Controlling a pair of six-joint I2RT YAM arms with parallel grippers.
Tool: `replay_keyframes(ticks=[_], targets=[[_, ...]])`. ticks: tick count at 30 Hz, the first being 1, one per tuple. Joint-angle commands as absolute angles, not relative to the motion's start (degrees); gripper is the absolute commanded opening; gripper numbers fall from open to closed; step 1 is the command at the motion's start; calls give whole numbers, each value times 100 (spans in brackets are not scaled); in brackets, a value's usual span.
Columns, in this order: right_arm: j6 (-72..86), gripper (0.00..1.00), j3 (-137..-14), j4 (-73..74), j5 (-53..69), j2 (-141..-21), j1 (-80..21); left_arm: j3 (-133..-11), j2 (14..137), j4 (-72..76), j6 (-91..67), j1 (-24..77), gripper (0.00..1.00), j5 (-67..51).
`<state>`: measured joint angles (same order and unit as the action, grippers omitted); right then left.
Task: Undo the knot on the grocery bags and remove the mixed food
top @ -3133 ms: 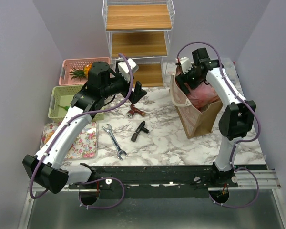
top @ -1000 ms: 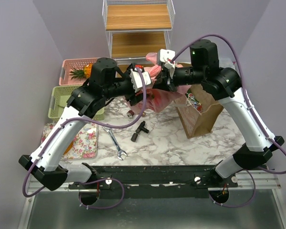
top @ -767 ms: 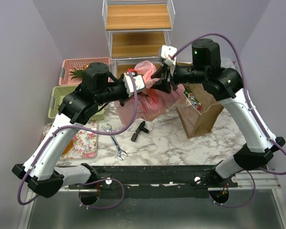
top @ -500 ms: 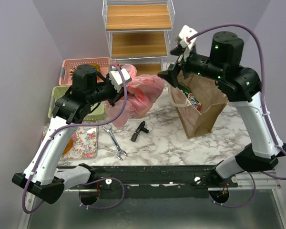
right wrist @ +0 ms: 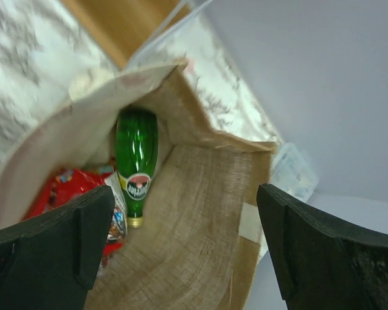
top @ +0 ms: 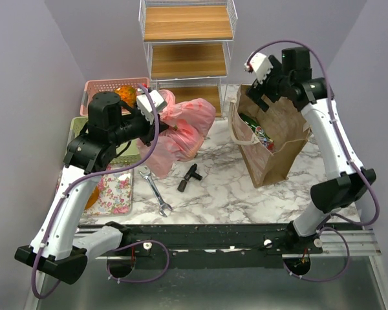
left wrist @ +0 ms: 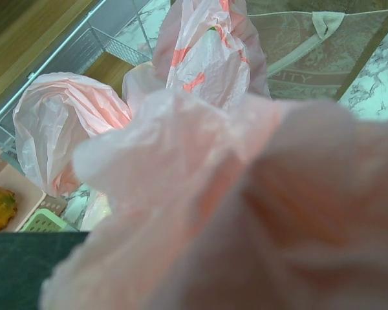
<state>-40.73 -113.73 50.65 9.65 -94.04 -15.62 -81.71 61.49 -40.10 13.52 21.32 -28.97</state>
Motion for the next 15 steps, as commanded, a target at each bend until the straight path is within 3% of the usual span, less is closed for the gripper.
replay_keyframes(ticks=[1, 7, 11, 15], targets=[[-5463, 100, -10947, 4843, 1237, -9671, -1486, -8279, 5985, -3609, 1099, 2087, 0, -3199], [-5758, 100, -10351, 3703, 1246, -9963, -1359, -8221, 5868, -3781, 1124, 2024, 0, -3291], [-5981, 100, -9772, 2976, 1921, -9815, -1137, -8053, 5745, -3823, 1122, 1963, 0, -3286], [-6257, 100, -9839, 2993, 2222, -10068, -989, -7822, 5643, -3792, 1072, 1873, 0, -3311]])
